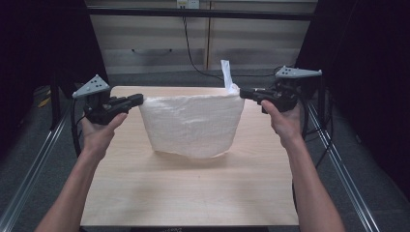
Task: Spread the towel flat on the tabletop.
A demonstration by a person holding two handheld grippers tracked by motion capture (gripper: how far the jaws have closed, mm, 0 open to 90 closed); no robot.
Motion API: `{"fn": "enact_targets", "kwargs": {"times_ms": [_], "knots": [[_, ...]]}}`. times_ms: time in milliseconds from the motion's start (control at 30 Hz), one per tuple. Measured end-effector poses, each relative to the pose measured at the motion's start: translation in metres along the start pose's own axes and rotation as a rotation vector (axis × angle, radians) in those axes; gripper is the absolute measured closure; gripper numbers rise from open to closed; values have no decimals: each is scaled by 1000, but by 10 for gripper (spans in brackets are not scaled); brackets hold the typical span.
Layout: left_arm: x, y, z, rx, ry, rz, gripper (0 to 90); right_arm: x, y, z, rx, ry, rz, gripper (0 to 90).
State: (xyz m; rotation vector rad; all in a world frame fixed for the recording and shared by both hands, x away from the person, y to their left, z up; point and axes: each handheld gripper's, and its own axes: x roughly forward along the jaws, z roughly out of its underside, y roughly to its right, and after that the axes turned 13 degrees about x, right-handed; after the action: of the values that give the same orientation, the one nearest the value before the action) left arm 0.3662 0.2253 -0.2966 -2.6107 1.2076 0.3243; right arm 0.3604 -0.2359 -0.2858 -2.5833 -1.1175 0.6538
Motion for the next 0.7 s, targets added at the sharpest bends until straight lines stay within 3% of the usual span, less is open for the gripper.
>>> {"fn": "enact_targets", "kwargs": {"times_ms": [67, 267, 400, 500, 700], "knots": [[6, -6, -5, -23, 3, -9, 878, 2, 5, -8, 10, 4, 12, 883], [24, -15, -25, -32, 24, -16, 878, 9, 10, -34, 16, 23, 38, 883], [31, -16, -37, -18, 36, -24, 878, 6, 15, -46, 21, 52, 69, 883], [36, -14, -34, -7, 23, -19, 878, 4, 20, -46, 33, 59, 76, 883], [47, -4, -16, 0, -15, 13, 877, 12, 31, -22, 34, -21, 124, 883]]}}
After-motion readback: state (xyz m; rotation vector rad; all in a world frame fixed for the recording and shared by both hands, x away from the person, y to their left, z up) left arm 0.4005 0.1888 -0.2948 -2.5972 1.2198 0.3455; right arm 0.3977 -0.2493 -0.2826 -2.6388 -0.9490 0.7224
